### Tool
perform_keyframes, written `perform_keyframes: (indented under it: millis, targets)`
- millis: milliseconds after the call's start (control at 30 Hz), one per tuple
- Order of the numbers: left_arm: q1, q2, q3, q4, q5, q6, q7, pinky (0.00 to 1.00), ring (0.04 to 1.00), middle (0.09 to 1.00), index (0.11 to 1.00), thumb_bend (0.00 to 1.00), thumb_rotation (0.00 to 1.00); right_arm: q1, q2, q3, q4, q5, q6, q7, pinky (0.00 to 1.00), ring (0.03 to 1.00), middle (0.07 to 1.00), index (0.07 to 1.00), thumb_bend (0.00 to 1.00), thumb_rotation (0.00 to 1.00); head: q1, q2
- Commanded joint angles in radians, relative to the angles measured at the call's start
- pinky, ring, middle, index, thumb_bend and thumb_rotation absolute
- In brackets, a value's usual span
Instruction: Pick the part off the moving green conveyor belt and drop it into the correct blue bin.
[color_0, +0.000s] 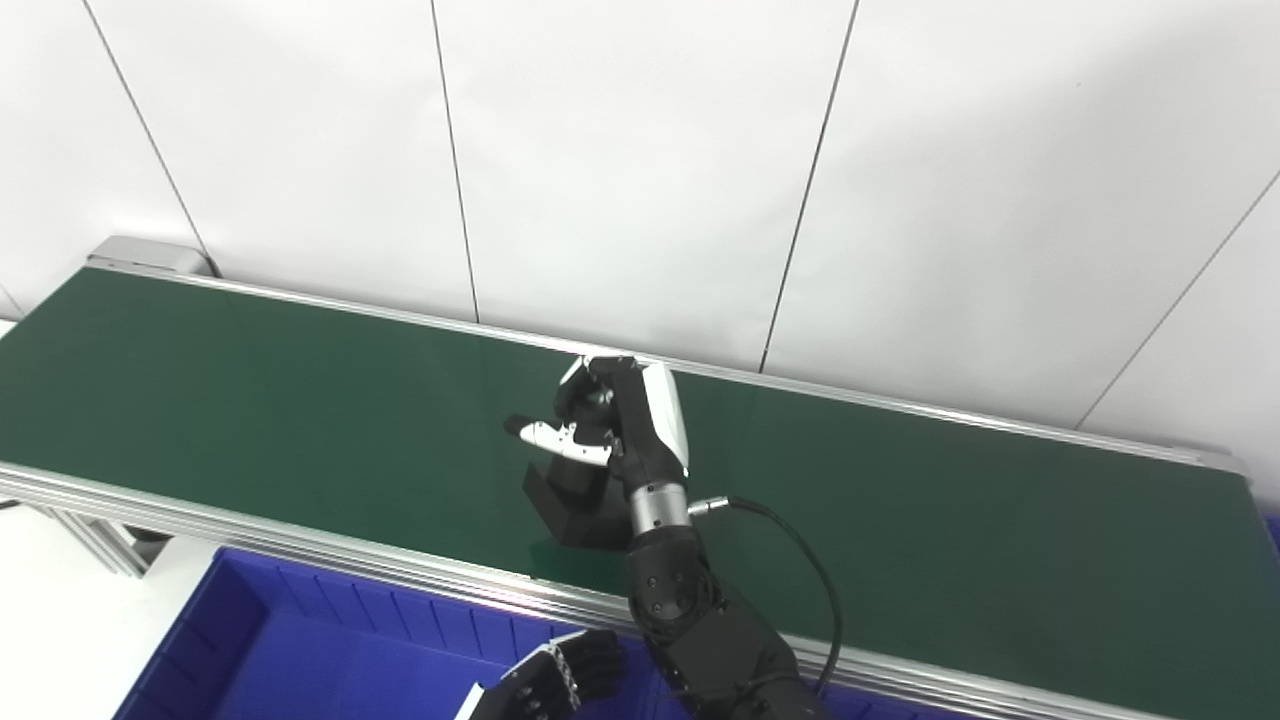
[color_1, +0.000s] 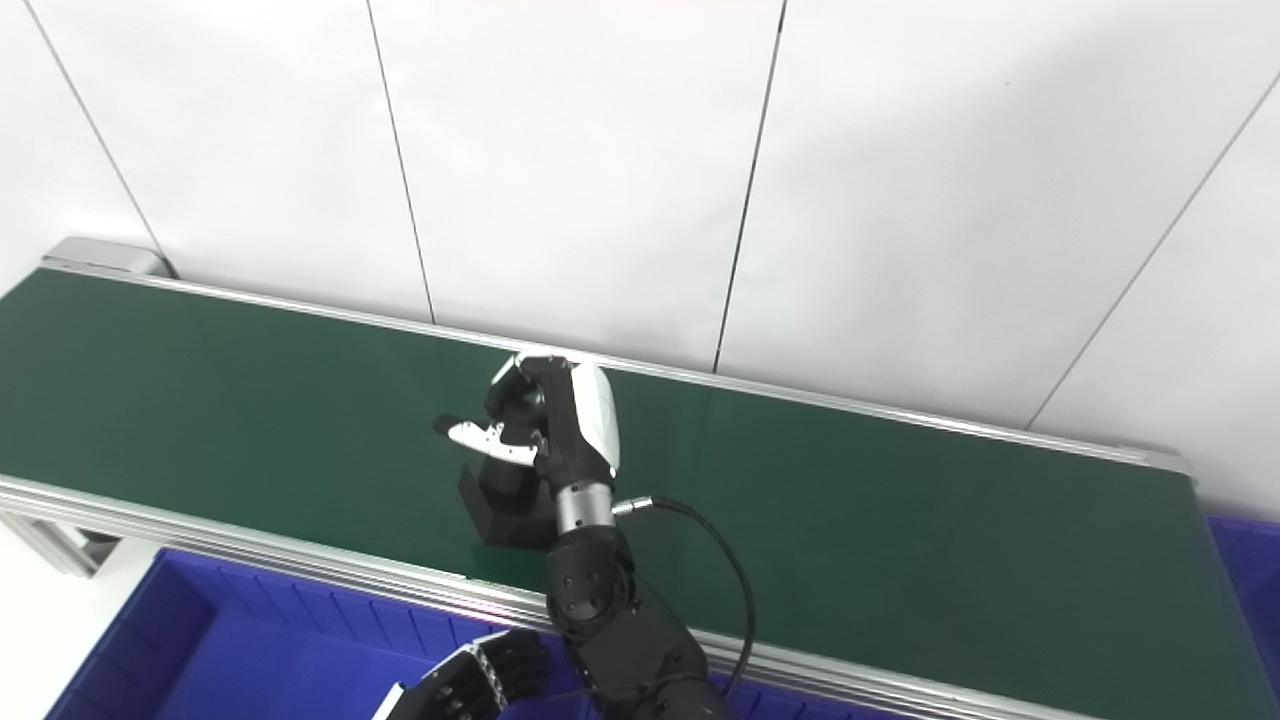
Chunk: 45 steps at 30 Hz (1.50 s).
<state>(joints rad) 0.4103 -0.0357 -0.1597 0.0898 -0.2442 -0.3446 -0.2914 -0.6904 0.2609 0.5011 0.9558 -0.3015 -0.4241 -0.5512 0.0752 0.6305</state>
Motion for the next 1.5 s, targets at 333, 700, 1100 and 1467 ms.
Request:
perform_keyframes:
  millis: [333, 700, 1100, 1467]
  targets:
    - [-0.043, 0.028, 0.001, -0.004, -0.035, -0.029, -0.041, 0.78, 0.732, 0.741, 0.748, 0.54, 0.0, 0.163, -0.099, 0.028, -0.536, -0.158, -0.045, -0.05, 0.06, 0.444, 0.13, 0.141, 0.51, 0.0, -0.071, -0.023]
    - [-0.049, 0.051, -0.003, -0.022, -0.065, 0.001, -0.077, 0.83, 0.723, 0.742, 0.752, 0.48, 0.0, 0.506, -0.181, -0.078, -0.896, -0.278, -0.008, 0.052, 0.06, 0.444, 0.123, 0.121, 0.51, 0.0, -0.187, 0.013]
    - [-0.037, 0.085, -0.004, -0.089, -0.072, 0.056, -0.089, 0.86, 0.733, 0.75, 0.777, 0.45, 0.0, 0.865, -0.244, -0.194, -1.028, -0.293, -0.038, 0.061, 0.06, 0.086, 0.119, 0.119, 0.53, 0.0, -0.261, 0.082]
    - [-0.026, 0.127, 0.037, -0.165, -0.094, 0.161, -0.07, 0.86, 0.726, 0.749, 0.77, 0.52, 0.0, 1.021, -0.258, -0.263, -0.936, -0.209, -0.04, 0.042, 0.09, 0.109, 0.125, 0.117, 0.56, 0.0, -0.308, 0.162]
